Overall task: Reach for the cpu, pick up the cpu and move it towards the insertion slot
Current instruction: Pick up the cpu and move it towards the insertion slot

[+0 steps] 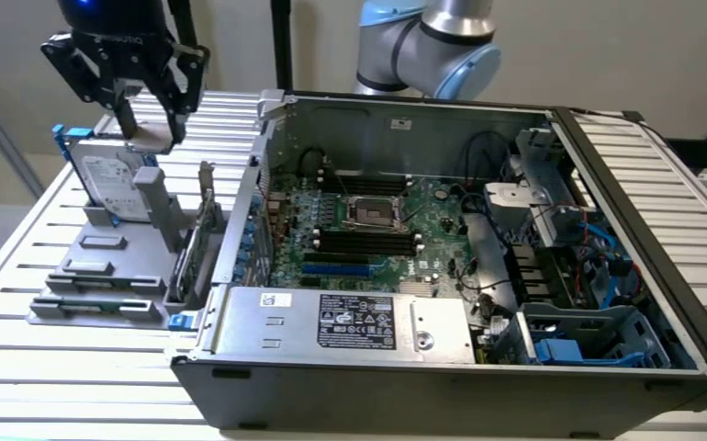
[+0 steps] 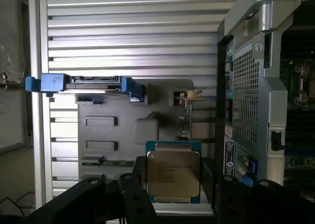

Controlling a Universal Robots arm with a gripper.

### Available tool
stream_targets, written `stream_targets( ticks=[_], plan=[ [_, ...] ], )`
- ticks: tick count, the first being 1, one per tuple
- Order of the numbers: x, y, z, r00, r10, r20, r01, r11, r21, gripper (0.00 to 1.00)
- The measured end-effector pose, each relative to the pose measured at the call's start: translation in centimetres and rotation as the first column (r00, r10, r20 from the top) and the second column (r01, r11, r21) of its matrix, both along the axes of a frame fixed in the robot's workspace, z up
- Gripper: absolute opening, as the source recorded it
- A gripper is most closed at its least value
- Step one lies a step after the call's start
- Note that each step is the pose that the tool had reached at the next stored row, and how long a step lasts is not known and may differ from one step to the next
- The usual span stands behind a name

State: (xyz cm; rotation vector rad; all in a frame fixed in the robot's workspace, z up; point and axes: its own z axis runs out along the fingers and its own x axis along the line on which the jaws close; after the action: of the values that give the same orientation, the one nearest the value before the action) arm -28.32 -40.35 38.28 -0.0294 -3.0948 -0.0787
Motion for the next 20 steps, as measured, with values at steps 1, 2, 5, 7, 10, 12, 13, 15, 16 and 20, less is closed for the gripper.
stream_targets(
  ticks=[1,2,5,7,10,12,13,15,16,20],
  plan=[
    [0.4,0.00,0.08,1.0000,0.000,-0.0002,0.000,1.0000,0.0027,0.54],
    [0.9,0.00,0.16,1.0000,0.000,-0.0003,0.000,1.0000,0.0057,0.54],
    [2.3,0.00,0.34,1.0000,0.000,-0.0005,0.000,0.9999,0.0145,0.54],
    [3.2,0.00,0.43,1.0000,0.000,-0.0007,0.000,0.9998,0.0199,0.54],
    [4.5,0.00,0.52,1.0000,0.000,-0.0009,0.000,0.9996,0.0267,0.54],
    [5.5,0.00,0.54,1.0000,0.000,-0.0010,0.000,0.9996,0.0299,0.54],
    [5.9,0.00,0.54,1.0000,0.000,-0.0011,0.000,0.9995,0.0311,0.54],
    [6.8,0.00,0.54,1.0000,0.000,-0.0012,0.000,0.9995,0.0327,0.54],
    [7.3,0.00,0.54,1.0000,0.000,-0.0013,0.000,0.9995,0.0329,0.54],
    [9.1,0.00,0.54,1.0000,0.000,-0.0015,0.000,0.9994,0.0339,0.54]
  ],
)
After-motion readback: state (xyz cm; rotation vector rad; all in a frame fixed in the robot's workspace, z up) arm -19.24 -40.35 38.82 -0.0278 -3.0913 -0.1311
